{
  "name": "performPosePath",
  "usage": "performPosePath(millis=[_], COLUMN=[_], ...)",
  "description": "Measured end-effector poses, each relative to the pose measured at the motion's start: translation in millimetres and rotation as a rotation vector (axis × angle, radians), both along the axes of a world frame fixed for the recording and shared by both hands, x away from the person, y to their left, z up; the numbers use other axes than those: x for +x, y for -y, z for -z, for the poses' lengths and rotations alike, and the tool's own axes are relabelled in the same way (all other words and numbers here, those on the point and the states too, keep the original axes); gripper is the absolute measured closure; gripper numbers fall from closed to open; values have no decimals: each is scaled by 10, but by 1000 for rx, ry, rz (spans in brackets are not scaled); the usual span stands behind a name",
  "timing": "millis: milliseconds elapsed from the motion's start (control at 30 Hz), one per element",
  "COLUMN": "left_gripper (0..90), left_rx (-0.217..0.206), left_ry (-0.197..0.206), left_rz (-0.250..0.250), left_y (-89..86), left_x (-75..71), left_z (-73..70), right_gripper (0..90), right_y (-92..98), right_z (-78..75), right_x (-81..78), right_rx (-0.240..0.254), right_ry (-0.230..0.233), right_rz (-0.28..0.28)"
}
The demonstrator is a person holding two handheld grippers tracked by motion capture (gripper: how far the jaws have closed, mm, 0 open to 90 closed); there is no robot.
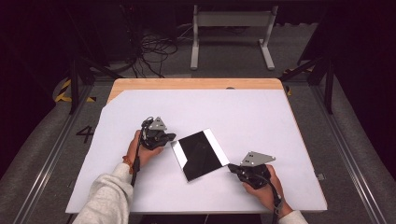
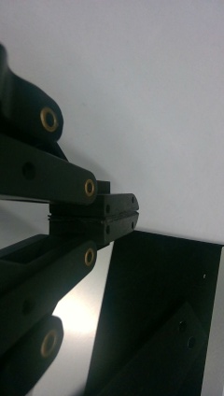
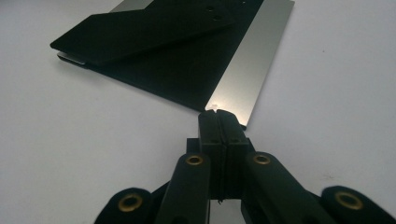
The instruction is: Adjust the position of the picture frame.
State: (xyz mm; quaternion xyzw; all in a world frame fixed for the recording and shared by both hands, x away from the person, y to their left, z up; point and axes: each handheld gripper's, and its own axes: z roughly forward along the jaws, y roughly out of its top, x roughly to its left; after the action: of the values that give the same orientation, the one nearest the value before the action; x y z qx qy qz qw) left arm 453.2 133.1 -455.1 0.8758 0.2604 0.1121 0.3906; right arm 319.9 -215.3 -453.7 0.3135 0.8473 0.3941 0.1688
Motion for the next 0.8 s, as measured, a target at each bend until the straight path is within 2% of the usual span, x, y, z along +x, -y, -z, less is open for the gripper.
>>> performPosePath(millis=[133, 233, 267, 533, 667, 800], left_gripper=[900, 899, 899, 900, 900, 900], left_rx=[12, 49, 38, 34, 32, 32], left_ry=[8, -14, -15, -24, -42, -42], left_rz=[7, 9, 10, 11, 24, 30], left_y=[49, 97, 92, 79, 72, 65], left_x=[39, 68, 77, 78, 67, 66], left_z=[-6, 64, 66, 69, 65, 63], right_gripper=[900, 900, 900, 900, 900, 900], right_y=[-59, -91, -103, -113, -128, -167], right_z=[31, 54, 63, 69, 74, 65], right_x=[5, 28, 32, 59, 79, 109], right_rx=[-39, -54, -61, -56, -57, -67], right_ry=[7, 9, 12, 14, 17, 20], right_rz=[0, -2, -5, -1, 19, 26])
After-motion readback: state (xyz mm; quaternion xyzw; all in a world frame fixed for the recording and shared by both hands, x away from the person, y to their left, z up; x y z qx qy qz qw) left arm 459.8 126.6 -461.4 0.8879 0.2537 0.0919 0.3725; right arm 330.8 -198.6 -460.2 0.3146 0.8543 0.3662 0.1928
